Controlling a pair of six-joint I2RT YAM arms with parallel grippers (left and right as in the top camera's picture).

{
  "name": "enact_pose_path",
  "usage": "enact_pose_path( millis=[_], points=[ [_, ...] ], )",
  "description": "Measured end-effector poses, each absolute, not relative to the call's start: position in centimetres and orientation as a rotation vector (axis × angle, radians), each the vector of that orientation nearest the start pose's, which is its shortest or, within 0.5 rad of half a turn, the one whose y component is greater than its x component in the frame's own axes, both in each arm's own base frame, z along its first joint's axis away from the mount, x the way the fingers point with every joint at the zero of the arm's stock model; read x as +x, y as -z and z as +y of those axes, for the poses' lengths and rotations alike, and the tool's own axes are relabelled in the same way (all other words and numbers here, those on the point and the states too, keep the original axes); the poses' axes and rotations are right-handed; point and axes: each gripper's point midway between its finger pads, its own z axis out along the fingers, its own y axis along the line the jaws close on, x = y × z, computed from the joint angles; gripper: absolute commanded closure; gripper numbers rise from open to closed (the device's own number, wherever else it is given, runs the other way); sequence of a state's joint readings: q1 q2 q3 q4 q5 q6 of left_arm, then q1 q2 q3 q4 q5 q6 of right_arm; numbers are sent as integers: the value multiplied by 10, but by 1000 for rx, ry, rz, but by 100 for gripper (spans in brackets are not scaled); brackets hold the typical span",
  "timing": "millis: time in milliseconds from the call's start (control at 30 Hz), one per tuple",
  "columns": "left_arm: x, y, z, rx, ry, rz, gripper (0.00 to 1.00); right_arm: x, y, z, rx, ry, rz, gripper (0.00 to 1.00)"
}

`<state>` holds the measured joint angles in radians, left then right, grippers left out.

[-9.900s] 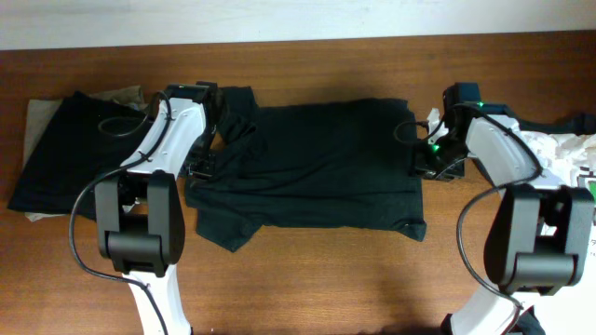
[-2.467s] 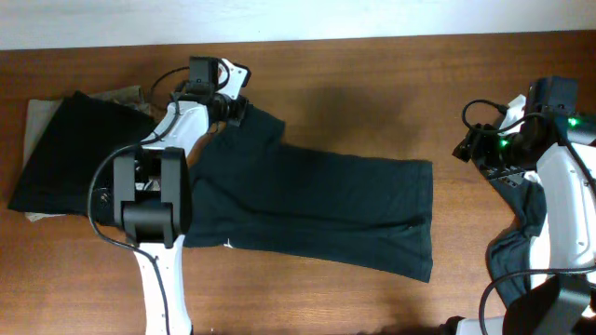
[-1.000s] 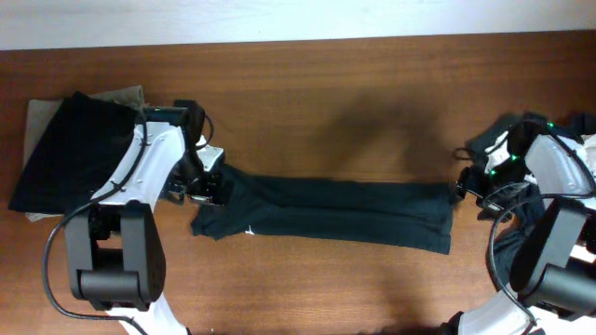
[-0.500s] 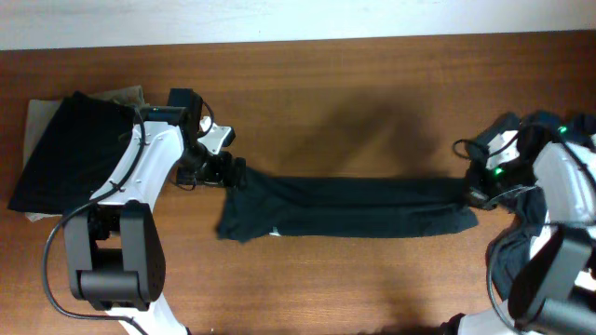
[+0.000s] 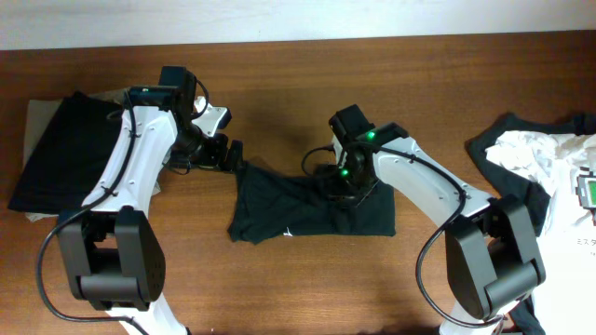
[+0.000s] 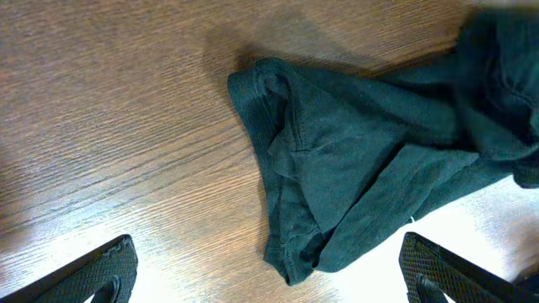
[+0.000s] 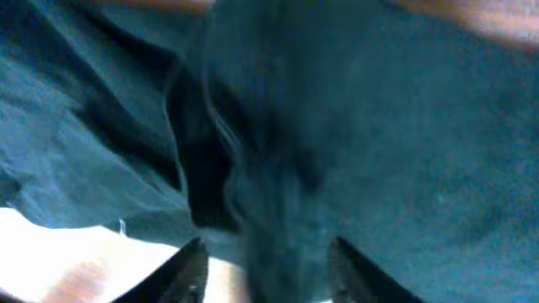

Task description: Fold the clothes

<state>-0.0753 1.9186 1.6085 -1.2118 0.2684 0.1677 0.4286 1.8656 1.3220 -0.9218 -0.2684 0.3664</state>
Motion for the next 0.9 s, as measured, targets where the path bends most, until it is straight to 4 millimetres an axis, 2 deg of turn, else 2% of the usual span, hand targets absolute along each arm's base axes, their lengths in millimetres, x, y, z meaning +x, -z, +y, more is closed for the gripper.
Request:
enact_pose_path(
  millis=[33,67,100,133,167,200,267,300,333,367,400,433,467,500,567,600,667,700,733,767,800,833,900],
  points=[
    [368,-105,-73,379,410,3034,1,309,-52,189,-109,-442,3129,47],
    [365,-104,-72,372,411,3046,1,307,-51,174,-46,-421,3160,47],
    [365,-104,-70,364,412,3047,1,308,-53,163,6,-412,3170,54],
    [366,-104,-67,353,411,3049,1,313,-57,153,44,-417,3155,79],
    [368,-102,-64,341,409,3043,1,320,-67,142,67,-428,3117,89],
    [367,-97,-63,335,409,3043,1,322,-74,137,56,-434,3099,94],
    [355,-76,-62,329,416,3077,1,324,-75,149,-21,-457,3064,96],
    [346,-58,-61,327,417,3100,1,314,-64,179,-111,-487,3047,96],
    [345,-52,-61,327,415,3097,1,304,-54,199,-169,-500,3044,96],
    [343,-44,-60,327,414,3095,1,293,-49,208,-208,-499,3067,96],
    [337,-34,-60,326,419,3107,1,279,-52,226,-326,-575,3069,96],
    [333,-27,-62,326,436,3105,1,278,-62,232,-387,-633,3037,96],
    [340,-24,-69,328,491,3056,1,284,-82,230,-423,-670,2972,96],
    [341,-22,-81,331,592,3010,1,294,-111,225,-424,-691,2879,95],
    [340,-16,-88,334,660,2978,1,307,-140,205,-369,-667,2796,96],
    [344,-18,-94,340,703,2936,2,313,-146,191,-315,-649,2790,95],
    [348,-20,-104,338,782,2882,22,316,-142,170,-233,-615,2825,95],
    [345,-19,-112,328,811,2888,28,316,-141,165,-216,-606,2836,95],
    [341,-17,-119,315,830,2904,47,313,-140,163,-207,-601,2852,96],
    [335,-13,-137,308,900,2929,82,311,-139,162,-205,-599,2861,96],
    [333,-12,-142,291,917,2943,100,309,-139,162,-204,-598,2869,95],
    [329,-4,-145,240,954,2978,100,307,-138,161,-202,-596,2879,96],
    [319,2,-133,117,976,3066,99,305,-137,160,-201,-594,2888,96]
  ],
)
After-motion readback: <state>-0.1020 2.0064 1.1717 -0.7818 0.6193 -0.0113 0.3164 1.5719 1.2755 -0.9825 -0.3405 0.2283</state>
